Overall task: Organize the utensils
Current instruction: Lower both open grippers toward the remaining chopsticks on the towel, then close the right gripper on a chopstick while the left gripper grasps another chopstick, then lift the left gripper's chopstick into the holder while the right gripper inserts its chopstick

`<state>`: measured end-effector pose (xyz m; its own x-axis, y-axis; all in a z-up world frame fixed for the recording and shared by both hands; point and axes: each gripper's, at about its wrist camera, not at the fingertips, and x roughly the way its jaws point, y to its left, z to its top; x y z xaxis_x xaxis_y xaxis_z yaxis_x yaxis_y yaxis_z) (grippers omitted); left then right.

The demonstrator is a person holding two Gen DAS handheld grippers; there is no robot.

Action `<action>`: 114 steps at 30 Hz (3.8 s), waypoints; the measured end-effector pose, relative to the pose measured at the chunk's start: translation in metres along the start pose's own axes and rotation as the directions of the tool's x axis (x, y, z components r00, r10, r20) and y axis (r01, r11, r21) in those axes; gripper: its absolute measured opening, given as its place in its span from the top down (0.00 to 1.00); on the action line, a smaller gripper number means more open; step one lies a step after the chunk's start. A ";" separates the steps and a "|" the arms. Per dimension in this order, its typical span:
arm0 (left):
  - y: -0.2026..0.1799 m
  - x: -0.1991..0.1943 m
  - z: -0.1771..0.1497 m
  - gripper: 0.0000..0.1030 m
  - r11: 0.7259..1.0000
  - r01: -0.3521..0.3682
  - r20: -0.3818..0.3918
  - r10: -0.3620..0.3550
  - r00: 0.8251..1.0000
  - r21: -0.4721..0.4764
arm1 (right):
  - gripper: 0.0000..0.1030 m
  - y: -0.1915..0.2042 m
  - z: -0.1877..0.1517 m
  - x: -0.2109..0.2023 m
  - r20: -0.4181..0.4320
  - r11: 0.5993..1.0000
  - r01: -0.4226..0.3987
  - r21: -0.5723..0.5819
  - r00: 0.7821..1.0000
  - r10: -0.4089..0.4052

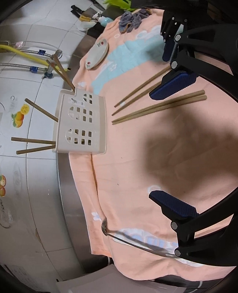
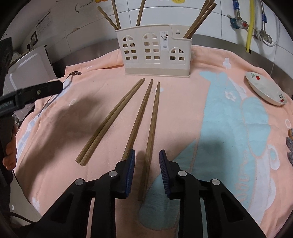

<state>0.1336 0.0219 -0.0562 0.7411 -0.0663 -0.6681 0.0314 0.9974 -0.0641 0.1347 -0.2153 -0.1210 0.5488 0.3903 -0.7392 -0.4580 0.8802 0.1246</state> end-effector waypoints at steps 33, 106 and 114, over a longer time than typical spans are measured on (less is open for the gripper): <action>-0.031 0.043 -0.042 0.05 1.000 -0.004 -0.167 0.008 0.986 0.023 | 0.94 -0.014 -0.011 0.000 0.015 0.998 0.063 -0.002 0.998 -0.063; -0.038 0.049 -0.040 0.94 0.995 0.077 -0.136 -0.068 0.988 0.061 | 0.94 -0.013 -0.016 -0.009 0.045 0.998 0.057 -0.004 0.997 -0.057; -0.028 0.012 -0.013 0.95 0.993 0.099 -0.035 -0.097 0.995 0.058 | 0.94 -0.006 0.015 -0.053 0.180 0.998 0.050 -0.030 0.983 -0.044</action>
<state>0.1327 -0.0074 -0.0716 0.7105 -0.1635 -0.6844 0.1433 0.9859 -0.0868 0.1187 -0.2371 -0.0732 0.6850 0.3937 -0.6130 -0.4507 0.8901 0.0679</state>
